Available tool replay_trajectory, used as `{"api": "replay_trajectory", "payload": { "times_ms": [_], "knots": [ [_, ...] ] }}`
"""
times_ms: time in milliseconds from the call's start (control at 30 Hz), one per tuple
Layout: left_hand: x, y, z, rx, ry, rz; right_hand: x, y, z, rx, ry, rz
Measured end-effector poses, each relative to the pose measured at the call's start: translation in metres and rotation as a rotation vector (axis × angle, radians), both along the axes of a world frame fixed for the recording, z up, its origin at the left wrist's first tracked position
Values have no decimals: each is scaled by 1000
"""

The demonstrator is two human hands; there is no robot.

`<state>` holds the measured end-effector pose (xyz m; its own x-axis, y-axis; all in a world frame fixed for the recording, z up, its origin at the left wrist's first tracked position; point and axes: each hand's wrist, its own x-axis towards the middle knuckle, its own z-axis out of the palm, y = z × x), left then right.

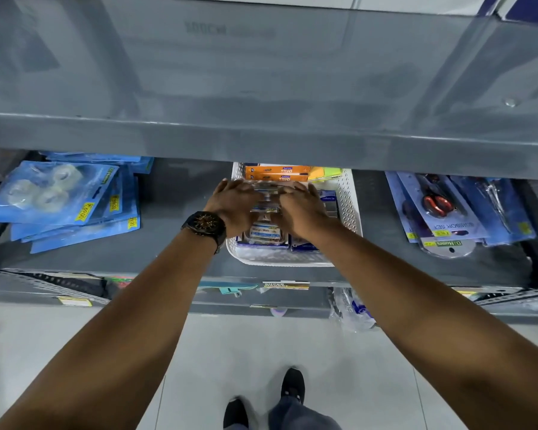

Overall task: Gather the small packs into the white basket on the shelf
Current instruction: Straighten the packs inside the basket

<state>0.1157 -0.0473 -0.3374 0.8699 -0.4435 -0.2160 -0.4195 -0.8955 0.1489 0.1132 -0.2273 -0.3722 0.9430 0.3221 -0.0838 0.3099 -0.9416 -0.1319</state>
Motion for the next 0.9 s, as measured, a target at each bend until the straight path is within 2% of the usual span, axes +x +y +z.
{"api": "replay_trajectory", "payload": {
  "times_ms": [67,100,167,267,433,600,767,900],
  "knots": [
    [-1,7,0,46,54,-12,1,2,2,57,-68,33],
    [-2,10,0,89,78,-21,1,2,2,149,-68,85],
    [-2,13,-1,177,68,-58,-3,3,6,310,32,176],
    [-4,13,-4,249,27,-90,-8,2,6,174,125,226],
    [-5,11,-5,247,17,-95,-10,0,15,113,191,148],
    [-10,-2,-4,195,-18,-118,-21,-32,36,358,120,-84],
    [-22,-36,-1,34,46,-255,-43,-76,50,226,161,-185],
    [-30,-53,-4,-10,104,-252,-56,-80,43,49,209,-120]
  ]
}}
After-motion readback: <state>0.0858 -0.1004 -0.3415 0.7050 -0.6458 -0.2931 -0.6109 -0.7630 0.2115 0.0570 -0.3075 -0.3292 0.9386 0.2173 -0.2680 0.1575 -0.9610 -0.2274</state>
